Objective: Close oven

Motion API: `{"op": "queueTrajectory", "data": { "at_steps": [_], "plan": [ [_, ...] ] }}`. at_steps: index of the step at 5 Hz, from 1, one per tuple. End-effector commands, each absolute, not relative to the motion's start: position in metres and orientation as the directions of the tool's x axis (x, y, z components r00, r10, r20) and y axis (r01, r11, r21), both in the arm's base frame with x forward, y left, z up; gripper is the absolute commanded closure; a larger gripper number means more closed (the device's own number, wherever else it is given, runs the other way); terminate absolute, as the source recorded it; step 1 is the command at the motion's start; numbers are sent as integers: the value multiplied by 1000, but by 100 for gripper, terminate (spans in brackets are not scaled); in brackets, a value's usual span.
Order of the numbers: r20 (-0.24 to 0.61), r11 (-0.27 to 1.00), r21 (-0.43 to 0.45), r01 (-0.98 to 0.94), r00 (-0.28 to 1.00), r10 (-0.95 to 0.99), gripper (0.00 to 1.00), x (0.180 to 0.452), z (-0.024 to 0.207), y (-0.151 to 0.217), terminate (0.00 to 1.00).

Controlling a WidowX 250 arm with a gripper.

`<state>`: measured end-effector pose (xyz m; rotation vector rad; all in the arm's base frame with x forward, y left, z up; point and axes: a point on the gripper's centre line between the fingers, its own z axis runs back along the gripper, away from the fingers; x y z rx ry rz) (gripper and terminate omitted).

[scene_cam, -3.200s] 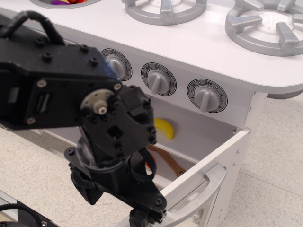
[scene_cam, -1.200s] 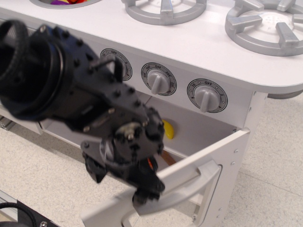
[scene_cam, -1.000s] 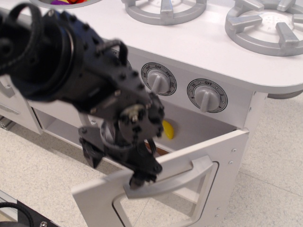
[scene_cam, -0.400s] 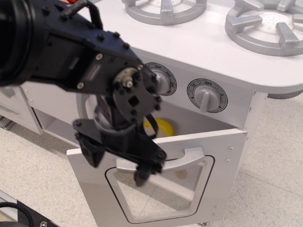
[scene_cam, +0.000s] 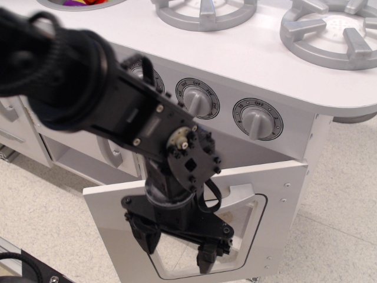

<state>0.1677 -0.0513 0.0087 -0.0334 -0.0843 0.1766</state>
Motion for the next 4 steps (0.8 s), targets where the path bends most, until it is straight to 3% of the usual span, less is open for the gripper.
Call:
{"op": "queueTrajectory", "data": {
  "at_steps": [1, 4],
  "plan": [
    [135, 976, -86, -202, 968, 212, 0, 193, -11, -49, 0],
    [271, 978, 31, -207, 943, 191, 0, 233, -21, -25, 0]
  ]
}}
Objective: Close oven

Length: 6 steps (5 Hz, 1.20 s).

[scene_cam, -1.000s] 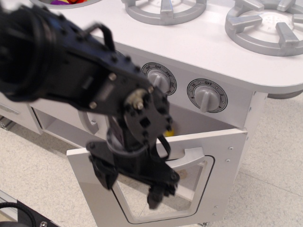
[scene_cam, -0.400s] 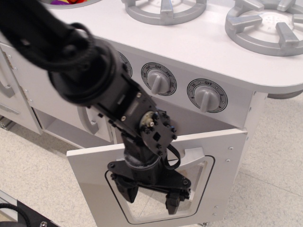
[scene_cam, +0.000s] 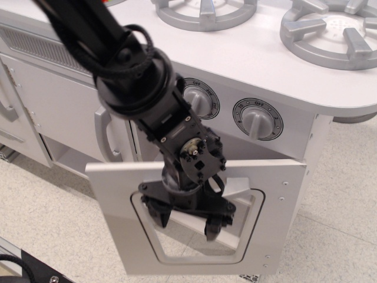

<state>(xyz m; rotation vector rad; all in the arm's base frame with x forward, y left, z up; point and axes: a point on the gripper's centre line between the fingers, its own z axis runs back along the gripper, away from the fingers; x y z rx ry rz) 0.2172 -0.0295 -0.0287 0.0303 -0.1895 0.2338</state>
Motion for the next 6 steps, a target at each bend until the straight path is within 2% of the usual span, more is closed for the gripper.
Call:
{"op": "queueTrajectory", "data": {
  "at_steps": [1, 5, 6],
  "plan": [
    [327, 965, 40, -258, 916, 232, 0, 252, -19, -16, 0],
    [333, 925, 8, -379, 873, 355, 0, 289, -11, -1, 0],
    [315, 933, 3, -359, 886, 340, 0, 279, -7, -3, 0]
  ]
}}
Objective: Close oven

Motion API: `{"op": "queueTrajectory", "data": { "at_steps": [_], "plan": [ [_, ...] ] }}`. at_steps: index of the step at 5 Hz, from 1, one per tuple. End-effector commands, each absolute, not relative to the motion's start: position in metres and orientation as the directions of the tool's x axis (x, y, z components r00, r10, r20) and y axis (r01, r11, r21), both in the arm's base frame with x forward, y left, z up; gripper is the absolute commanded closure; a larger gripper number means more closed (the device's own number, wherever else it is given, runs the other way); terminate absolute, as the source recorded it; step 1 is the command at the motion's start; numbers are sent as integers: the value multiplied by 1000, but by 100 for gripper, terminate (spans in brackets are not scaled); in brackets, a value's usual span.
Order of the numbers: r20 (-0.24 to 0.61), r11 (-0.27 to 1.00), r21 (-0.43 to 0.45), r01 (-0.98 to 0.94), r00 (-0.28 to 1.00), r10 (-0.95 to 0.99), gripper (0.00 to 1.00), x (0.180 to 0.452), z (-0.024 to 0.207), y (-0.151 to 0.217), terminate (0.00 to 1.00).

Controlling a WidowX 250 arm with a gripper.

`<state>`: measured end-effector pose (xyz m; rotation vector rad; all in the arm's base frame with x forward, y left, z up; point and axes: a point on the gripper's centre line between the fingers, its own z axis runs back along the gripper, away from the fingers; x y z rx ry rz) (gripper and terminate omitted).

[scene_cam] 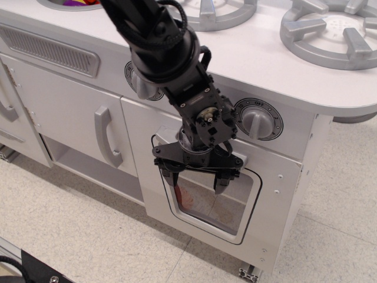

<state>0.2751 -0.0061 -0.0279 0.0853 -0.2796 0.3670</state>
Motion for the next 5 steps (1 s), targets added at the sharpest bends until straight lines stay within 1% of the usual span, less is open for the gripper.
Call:
{"op": "queueTrajectory", "data": {
  "at_steps": [1, 2, 3, 4, 5],
  "plan": [
    [250, 943, -24, -331, 911, 327, 0, 258, 9, -6, 0],
    [203, 941, -101, -323, 919, 337, 0, 242, 41, -9, 0],
    [219, 938, -109, -328, 913, 344, 0, 236, 66, -11, 0],
    [219, 938, -109, -328, 913, 344, 0, 236, 66, -11, 0],
    [219, 938, -109, -328, 913, 344, 0, 236, 66, -11, 100]
  ]
}}
